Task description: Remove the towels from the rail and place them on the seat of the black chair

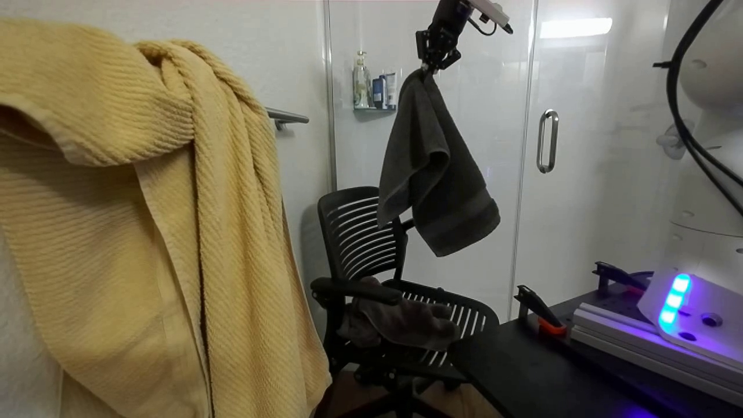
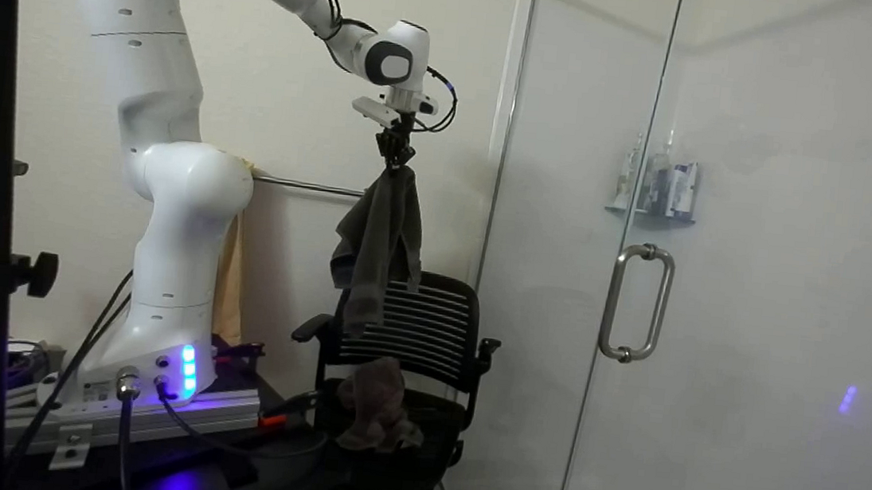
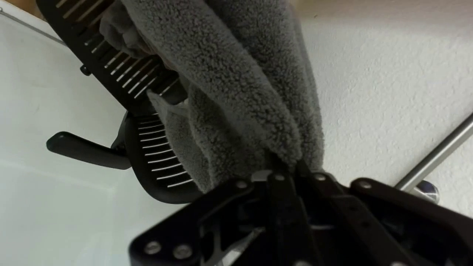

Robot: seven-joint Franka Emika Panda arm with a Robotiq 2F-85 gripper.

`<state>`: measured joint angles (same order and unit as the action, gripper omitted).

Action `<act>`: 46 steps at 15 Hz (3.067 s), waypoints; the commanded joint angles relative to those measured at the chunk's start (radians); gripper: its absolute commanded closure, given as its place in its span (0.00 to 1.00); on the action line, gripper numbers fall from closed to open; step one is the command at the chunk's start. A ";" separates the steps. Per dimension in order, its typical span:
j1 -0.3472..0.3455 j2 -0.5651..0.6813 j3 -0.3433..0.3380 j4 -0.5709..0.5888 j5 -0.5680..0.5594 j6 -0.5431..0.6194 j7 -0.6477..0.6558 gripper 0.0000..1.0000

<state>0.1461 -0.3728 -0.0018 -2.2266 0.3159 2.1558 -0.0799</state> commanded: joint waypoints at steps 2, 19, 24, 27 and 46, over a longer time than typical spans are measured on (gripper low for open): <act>-0.034 0.170 0.044 0.101 -0.143 0.100 -0.009 0.98; 0.020 0.427 0.128 0.524 -0.394 -0.204 0.251 0.19; 0.023 0.388 0.149 0.479 -0.252 -0.189 0.115 0.02; 0.061 0.377 0.195 0.413 -0.140 -0.163 0.030 0.00; 0.233 0.454 0.376 0.408 -0.011 -0.341 -0.281 0.00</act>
<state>0.3712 0.0226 0.3617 -1.8505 0.3152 1.7726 -0.3155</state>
